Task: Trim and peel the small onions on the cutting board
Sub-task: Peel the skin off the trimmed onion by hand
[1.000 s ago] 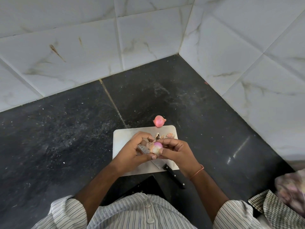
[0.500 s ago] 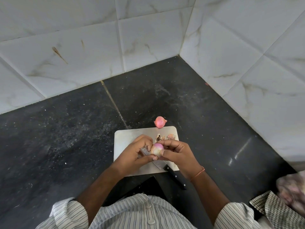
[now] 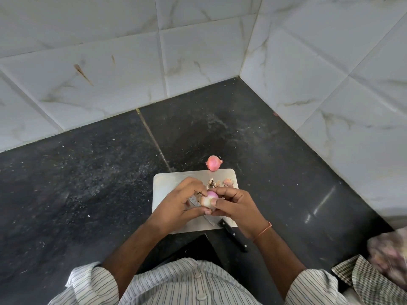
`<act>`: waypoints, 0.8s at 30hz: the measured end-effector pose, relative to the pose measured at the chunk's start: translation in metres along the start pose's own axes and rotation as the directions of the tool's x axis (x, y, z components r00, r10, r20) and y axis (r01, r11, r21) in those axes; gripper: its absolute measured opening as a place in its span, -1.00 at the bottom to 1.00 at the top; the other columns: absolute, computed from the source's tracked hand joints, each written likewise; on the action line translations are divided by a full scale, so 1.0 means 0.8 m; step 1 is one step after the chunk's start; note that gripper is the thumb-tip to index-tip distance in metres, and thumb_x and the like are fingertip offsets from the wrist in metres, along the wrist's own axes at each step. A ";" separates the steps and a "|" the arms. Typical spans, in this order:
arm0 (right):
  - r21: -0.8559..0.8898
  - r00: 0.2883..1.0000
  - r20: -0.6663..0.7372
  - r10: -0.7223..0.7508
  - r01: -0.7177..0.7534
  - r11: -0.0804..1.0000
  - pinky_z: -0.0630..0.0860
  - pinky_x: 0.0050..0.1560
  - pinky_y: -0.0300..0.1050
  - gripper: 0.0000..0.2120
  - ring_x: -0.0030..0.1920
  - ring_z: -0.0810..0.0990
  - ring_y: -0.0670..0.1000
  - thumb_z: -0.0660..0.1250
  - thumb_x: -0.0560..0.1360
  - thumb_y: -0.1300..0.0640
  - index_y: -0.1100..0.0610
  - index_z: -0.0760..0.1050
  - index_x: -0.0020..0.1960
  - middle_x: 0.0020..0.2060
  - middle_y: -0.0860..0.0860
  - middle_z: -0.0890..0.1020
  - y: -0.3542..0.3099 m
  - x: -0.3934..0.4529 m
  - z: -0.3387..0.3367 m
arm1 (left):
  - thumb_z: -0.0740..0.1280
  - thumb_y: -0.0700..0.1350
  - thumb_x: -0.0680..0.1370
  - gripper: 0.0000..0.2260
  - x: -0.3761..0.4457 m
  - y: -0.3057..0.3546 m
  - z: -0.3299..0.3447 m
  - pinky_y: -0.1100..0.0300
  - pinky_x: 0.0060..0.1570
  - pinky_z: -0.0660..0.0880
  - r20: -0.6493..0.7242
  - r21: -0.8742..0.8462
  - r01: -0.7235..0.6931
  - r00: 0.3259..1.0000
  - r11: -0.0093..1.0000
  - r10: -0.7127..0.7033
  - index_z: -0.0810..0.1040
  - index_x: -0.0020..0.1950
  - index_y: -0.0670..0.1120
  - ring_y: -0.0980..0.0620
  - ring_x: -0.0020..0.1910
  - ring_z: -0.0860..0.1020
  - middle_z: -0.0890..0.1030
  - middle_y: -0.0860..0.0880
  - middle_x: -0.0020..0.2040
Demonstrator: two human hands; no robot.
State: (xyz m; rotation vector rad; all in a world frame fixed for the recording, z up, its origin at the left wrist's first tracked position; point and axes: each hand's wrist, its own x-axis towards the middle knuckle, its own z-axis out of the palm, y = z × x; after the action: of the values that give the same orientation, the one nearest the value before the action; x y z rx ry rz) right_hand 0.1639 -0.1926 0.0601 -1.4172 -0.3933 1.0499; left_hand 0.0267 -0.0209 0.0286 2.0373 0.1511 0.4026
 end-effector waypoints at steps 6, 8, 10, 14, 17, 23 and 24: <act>0.044 0.999 0.016 0.028 -0.029 0.999 0.68 0.17 0.14 -0.77 0.08 0.71 0.17 0.44 0.61 0.29 0.20 0.71 0.24 0.14 0.25 0.74 0.009 -0.003 0.001 | 0.58 0.07 0.53 -0.68 -0.003 -0.003 0.004 0.36 0.04 0.50 -0.030 -0.018 -0.018 0.999 1.000 0.017 0.54 0.19 0.19 0.05 0.14 0.57 0.51 0.19 0.17; 0.057 0.999 0.021 0.028 -0.030 0.998 0.69 0.14 0.09 -0.77 0.07 0.70 0.17 0.43 0.61 0.29 0.20 0.71 0.24 0.14 0.26 0.73 0.010 -0.005 0.003 | 0.58 0.08 0.53 -0.68 -0.004 -0.003 0.004 0.34 0.02 0.51 -0.035 -0.027 -0.023 0.999 0.999 0.022 0.51 0.16 0.22 0.06 0.13 0.56 0.51 0.18 0.16; 0.072 0.999 0.017 0.028 -0.030 0.997 0.70 0.12 0.08 -0.78 0.07 0.69 0.18 0.43 0.61 0.28 0.19 0.72 0.23 0.14 0.27 0.73 0.011 -0.007 0.005 | 0.57 0.08 0.54 -0.73 -0.007 -0.006 0.006 0.24 -0.04 0.56 -0.041 -0.025 -0.023 0.999 0.999 0.022 0.52 0.08 0.11 0.04 0.10 0.55 0.51 0.12 0.14; 0.103 0.999 0.015 0.039 -0.040 0.994 0.70 0.14 0.10 -0.78 0.08 0.67 0.22 0.42 0.61 0.29 0.22 0.71 0.23 0.16 0.31 0.71 0.010 -0.007 0.006 | 0.55 0.11 0.55 -0.72 -0.014 -0.006 0.012 -0.03 -0.23 0.58 -0.074 -0.038 0.025 0.997 0.999 -0.027 0.50 0.08 0.09 0.01 0.08 0.55 0.51 0.12 0.12; 0.098 0.999 0.023 0.038 -0.040 0.994 0.70 0.15 0.10 -0.77 0.09 0.68 0.24 0.43 0.60 0.29 0.21 0.71 0.23 0.16 0.29 0.72 0.009 -0.008 0.007 | 0.55 0.15 0.53 -0.63 -0.016 -0.001 0.009 0.09 -0.19 0.60 -0.080 -0.026 0.035 0.996 0.999 -0.037 0.47 0.23 0.21 0.04 0.16 0.55 0.50 0.16 0.17; 0.127 0.999 0.020 0.033 -0.035 0.991 0.71 0.10 0.04 -0.77 0.06 0.66 0.23 0.43 0.60 0.29 0.21 0.72 0.23 0.14 0.31 0.72 0.008 -0.009 0.010 | 0.54 0.17 0.54 -0.64 -0.017 -0.001 0.008 0.03 -0.21 0.59 -0.102 -0.041 0.042 0.994 0.998 -0.046 0.52 0.16 0.02 -0.02 0.10 0.55 0.51 0.06 0.14; 0.136 0.999 0.021 0.030 -0.033 0.990 0.71 0.10 0.04 -0.77 0.07 0.66 0.22 0.44 0.59 0.27 0.21 0.72 0.23 0.14 0.31 0.72 0.008 -0.009 0.010 | 0.54 0.16 0.54 -0.66 -0.017 0.000 0.009 0.00 -0.23 0.58 -0.113 -0.038 0.043 0.992 0.998 -0.047 0.51 0.15 0.05 -0.02 0.09 0.55 0.51 0.06 0.14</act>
State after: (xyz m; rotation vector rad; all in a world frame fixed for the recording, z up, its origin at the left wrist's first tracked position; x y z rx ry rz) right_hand 0.1515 -0.1946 0.0583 -1.2955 -0.3074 1.0964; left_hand 0.0168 -0.0305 0.0223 1.9726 0.2576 0.4897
